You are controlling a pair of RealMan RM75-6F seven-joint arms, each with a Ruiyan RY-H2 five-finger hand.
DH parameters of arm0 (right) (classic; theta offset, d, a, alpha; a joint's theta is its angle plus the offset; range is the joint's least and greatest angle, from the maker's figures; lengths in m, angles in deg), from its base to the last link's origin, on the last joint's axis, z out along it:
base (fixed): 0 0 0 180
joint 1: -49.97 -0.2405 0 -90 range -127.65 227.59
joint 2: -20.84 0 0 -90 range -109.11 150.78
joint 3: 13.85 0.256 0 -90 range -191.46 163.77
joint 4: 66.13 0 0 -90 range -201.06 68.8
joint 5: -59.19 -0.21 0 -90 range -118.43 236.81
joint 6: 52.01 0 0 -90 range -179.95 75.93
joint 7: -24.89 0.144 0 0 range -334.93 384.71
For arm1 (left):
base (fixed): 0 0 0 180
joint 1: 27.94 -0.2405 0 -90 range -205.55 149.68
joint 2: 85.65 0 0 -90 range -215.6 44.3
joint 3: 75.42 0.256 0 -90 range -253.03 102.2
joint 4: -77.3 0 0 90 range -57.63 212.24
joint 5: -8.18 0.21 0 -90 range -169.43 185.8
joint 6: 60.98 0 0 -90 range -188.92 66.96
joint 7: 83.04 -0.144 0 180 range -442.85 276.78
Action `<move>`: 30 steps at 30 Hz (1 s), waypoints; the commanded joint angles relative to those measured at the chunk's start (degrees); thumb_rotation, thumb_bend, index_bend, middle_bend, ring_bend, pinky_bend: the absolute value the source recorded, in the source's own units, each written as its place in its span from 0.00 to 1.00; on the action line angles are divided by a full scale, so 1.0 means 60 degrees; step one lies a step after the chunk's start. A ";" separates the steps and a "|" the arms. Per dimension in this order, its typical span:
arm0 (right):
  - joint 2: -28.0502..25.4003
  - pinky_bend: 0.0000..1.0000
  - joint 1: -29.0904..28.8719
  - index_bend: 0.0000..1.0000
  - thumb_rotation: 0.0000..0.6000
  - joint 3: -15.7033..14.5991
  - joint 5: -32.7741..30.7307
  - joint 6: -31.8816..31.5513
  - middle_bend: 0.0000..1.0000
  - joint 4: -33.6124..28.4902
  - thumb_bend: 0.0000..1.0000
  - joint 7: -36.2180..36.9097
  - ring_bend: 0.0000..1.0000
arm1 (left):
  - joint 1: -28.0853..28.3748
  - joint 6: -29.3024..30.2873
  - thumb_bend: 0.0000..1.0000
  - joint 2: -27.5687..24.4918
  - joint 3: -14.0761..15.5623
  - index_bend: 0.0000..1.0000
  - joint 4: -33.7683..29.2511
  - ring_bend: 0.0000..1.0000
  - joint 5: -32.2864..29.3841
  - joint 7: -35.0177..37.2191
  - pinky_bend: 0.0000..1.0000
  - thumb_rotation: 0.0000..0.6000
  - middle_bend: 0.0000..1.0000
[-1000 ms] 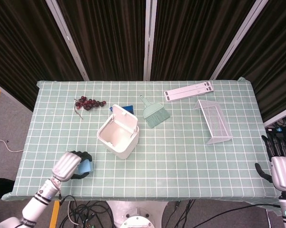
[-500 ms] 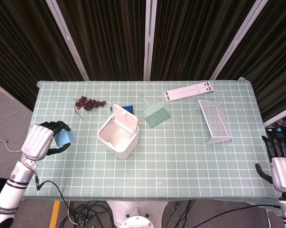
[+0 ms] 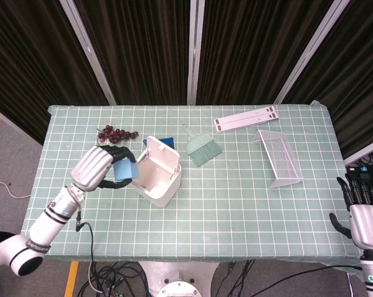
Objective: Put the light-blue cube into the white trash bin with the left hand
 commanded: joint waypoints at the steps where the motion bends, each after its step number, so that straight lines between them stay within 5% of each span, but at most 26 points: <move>1: 0.0046 0.00 -0.0005 0.00 1.00 -0.0006 -0.0038 0.0045 0.00 0.0069 0.22 0.0063 0.00 | 0.0338 -0.0304 0.37 0.0373 -0.0080 0.45 0.0199 0.51 -0.0173 -0.0170 0.59 1.00 0.51; 9: 0.0111 0.00 -0.0019 0.00 1.00 0.0017 -0.0096 0.0093 0.00 0.0277 0.22 0.0272 0.00 | 0.0968 -0.0883 0.34 0.1133 -0.0188 0.41 0.0776 0.47 -0.0716 -0.0329 0.63 1.00 0.47; 15: 0.0096 0.00 0.0023 0.00 1.00 0.0028 -0.0101 0.0024 0.00 0.0359 0.22 0.0393 0.00 | 0.1142 -0.1276 0.11 0.1110 -0.0118 0.20 0.0945 0.18 -0.1244 -0.0928 0.36 1.00 0.21; 19: 0.0105 0.00 0.0029 0.00 1.00 0.0049 -0.0146 0.0028 0.00 0.0418 0.22 0.0469 0.00 | 0.1040 -0.1233 0.06 0.0784 -0.0051 0.17 0.0629 0.12 -0.1380 -0.1047 0.31 1.00 0.15; 26: 0.0121 0.00 0.0007 0.00 1.00 0.0044 -0.0083 0.0027 0.00 0.0413 0.22 0.0474 0.00 | 0.0097 -0.0197 0.05 -0.0281 0.0413 0.16 -0.0083 0.12 -0.1288 -0.1801 0.32 1.00 0.15; 30: 0.0100 0.00 0.0046 0.00 1.00 0.0053 -0.0057 -0.0066 0.00 0.0405 0.22 0.0507 0.00 | -0.1095 0.1029 0.05 -0.0818 0.1112 0.17 -0.0292 0.12 -0.1133 -0.2424 0.31 1.00 0.15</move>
